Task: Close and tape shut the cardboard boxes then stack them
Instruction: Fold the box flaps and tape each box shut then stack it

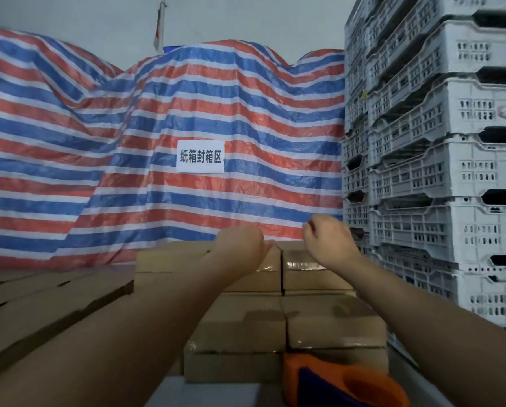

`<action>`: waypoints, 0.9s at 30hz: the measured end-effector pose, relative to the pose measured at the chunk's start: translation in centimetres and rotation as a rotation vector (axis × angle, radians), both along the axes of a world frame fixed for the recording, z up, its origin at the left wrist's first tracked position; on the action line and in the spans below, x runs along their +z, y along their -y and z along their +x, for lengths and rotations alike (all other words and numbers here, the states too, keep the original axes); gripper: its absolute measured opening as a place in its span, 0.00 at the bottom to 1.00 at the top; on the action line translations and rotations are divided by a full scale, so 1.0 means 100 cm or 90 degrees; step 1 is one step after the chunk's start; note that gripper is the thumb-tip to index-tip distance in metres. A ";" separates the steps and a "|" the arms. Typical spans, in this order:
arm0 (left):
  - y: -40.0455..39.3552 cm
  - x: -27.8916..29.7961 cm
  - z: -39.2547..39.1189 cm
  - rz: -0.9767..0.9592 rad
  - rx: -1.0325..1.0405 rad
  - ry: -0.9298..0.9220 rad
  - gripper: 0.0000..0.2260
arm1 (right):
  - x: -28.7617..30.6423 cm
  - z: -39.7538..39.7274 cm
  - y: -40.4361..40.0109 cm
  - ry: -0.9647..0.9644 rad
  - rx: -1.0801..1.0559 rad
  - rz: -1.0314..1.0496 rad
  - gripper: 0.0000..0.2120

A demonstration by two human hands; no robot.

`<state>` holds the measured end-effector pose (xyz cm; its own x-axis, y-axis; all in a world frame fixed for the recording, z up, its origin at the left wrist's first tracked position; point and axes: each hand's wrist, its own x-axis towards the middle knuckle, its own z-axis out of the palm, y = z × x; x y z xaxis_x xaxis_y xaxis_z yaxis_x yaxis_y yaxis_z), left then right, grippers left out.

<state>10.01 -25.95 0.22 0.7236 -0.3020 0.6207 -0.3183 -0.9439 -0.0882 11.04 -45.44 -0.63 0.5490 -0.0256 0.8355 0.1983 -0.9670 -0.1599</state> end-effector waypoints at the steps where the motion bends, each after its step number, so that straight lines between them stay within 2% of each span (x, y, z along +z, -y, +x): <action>1: -0.010 0.002 -0.011 0.012 0.003 0.021 0.18 | 0.004 -0.009 -0.009 -0.005 0.013 0.008 0.16; 4: -0.042 0.013 -0.042 -0.014 -0.023 0.034 0.07 | 0.016 -0.039 -0.039 -0.027 0.052 0.032 0.17; 6: -0.064 0.023 -0.065 -0.032 -0.010 0.014 0.04 | 0.026 -0.060 -0.061 -0.022 0.071 0.031 0.19; 9: -0.102 0.034 -0.104 -0.095 0.029 0.039 0.07 | 0.037 -0.094 -0.100 -0.006 0.099 0.048 0.22; 11: -0.131 0.041 -0.129 -0.098 0.059 0.071 0.13 | 0.042 -0.111 -0.128 0.008 0.117 0.059 0.22; 14: -0.180 0.050 -0.164 -0.075 0.110 0.055 0.23 | 0.045 -0.128 -0.176 0.003 0.178 0.058 0.21; 16: -0.209 0.054 -0.181 -0.068 0.156 0.056 0.25 | 0.045 -0.137 -0.205 -0.014 0.241 0.055 0.21; 22: -0.278 0.055 -0.205 -0.103 0.247 0.038 0.10 | 0.037 -0.157 -0.280 -0.078 0.399 0.006 0.23; 26: -0.307 0.046 -0.210 -0.081 0.337 0.014 0.09 | 0.029 -0.156 -0.310 -0.089 0.449 0.007 0.24; 27: -0.314 0.044 -0.209 -0.092 0.353 0.021 0.11 | 0.027 -0.154 -0.316 -0.085 0.454 0.009 0.24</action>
